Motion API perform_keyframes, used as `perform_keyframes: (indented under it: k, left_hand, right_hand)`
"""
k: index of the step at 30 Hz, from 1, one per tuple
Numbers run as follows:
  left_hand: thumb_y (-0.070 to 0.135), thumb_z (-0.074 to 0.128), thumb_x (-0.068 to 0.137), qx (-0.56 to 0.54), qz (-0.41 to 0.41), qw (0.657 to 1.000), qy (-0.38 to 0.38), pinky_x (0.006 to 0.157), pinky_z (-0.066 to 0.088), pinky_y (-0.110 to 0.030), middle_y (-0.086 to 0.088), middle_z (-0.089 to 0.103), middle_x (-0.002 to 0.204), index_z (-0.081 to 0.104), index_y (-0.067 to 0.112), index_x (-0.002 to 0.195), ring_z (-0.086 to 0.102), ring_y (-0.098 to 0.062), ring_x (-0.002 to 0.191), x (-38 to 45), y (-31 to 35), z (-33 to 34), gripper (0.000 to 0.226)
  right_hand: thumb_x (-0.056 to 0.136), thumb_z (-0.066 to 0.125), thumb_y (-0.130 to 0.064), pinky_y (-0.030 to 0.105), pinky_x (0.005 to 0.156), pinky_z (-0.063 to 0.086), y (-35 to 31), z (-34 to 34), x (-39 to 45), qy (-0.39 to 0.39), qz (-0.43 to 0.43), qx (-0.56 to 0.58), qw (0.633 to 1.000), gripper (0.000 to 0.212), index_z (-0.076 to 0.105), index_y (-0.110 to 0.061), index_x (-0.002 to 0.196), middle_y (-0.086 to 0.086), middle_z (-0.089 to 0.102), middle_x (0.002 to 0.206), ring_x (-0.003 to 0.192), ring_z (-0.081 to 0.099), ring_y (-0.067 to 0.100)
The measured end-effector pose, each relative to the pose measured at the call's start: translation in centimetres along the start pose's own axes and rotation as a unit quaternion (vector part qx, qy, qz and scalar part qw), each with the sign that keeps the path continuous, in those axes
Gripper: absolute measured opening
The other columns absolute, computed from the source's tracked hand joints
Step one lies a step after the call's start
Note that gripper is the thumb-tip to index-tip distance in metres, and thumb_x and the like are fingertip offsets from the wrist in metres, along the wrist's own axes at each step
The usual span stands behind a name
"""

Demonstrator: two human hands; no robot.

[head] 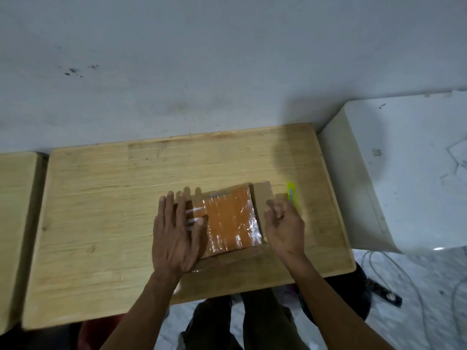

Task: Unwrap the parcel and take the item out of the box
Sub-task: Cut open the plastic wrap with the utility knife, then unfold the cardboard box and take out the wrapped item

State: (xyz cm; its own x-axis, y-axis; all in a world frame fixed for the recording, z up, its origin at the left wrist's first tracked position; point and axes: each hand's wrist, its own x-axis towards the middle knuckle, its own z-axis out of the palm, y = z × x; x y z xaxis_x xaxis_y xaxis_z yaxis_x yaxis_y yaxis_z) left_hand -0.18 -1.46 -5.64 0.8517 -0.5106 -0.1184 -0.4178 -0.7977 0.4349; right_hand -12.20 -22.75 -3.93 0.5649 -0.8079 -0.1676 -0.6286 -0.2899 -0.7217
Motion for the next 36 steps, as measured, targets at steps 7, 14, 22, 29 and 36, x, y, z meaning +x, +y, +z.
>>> perform_keyframes:
  k: [7, 14, 22, 29, 36]
  left_hand:
    - [0.053, 0.024, 0.102, -0.014, -0.021, 1.0, 0.012, 0.125, 0.012, -0.044, -0.009, 0.01, 0.167, 0.012, 0.01, 0.158, 0.0, -0.022, 0.155, -2.6, -2.0, 0.5, 0.072]
    - [0.058, 0.02, 0.1, -0.059, -0.052, 0.997, -0.003, 0.124, 0.011, -0.051, 0.0, 0.0, 0.168, 0.009, 0.016, 0.159, -0.011, -0.016, 0.154, -2.8, -3.3, -0.1, 0.073]
    - [0.064, 0.018, 0.098, -0.148, -0.047, 0.988, -0.022, 0.123, -0.003, -0.053, 0.015, 0.007, 0.167, 0.017, 0.028, 0.158, -0.002, -0.001, 0.152, -2.4, -2.3, -3.0, 0.07]
    - [0.067, 0.018, 0.096, -0.225, -0.074, 0.971, -0.043, 0.122, -0.013, -0.038, 0.011, 0.027, 0.161, 0.034, 0.035, 0.152, 0.007, -0.001, 0.152, -3.7, -0.5, -5.1, 0.066]
    - [0.052, 0.047, 0.099, -0.269, -0.121, 0.954, -0.05, 0.124, -0.006, -0.038, 0.003, 0.061, 0.137, 0.058, 0.03, 0.134, 0.044, -0.016, 0.139, -0.3, 1.4, -8.0, 0.042]
  right_hand:
    - [0.097, 0.059, -0.025, 0.029, 0.08, 0.055, -2.5, 3.1, -3.0, -0.013, 0.121, 0.099, 0.988, 0.019, 0.063, -0.019, 0.115, -0.003, 0.067, 0.101, 0.092, 0.065, 0.015]
    - [0.092, 0.066, -0.012, 0.019, 0.082, 0.054, -2.3, 3.2, -3.4, -0.011, 0.184, 0.122, 0.975, 0.014, 0.069, -0.018, 0.104, -0.008, 0.068, 0.094, 0.09, 0.064, 0.01]
    - [0.09, 0.07, -0.015, 0.018, 0.074, 0.052, -3.4, 1.3, -2.7, -0.05, 0.222, 0.186, 0.956, 0.017, 0.071, -0.019, 0.107, -0.005, 0.072, 0.101, 0.092, 0.068, 0.009]
    - [0.081, 0.074, -0.001, 0.028, 0.07, 0.052, -4.5, -1.0, -2.0, -0.071, 0.242, 0.245, 0.936, 0.016, 0.073, -0.016, 0.086, 0.004, 0.075, 0.088, 0.082, 0.071, 0.016]
    - [0.081, 0.07, 0.001, 0.032, 0.065, 0.049, -6.3, 0.1, 1.6, -0.087, 0.261, 0.291, 0.916, 0.012, 0.071, -0.01, 0.086, 0.011, 0.076, 0.097, 0.089, 0.071, 0.024]
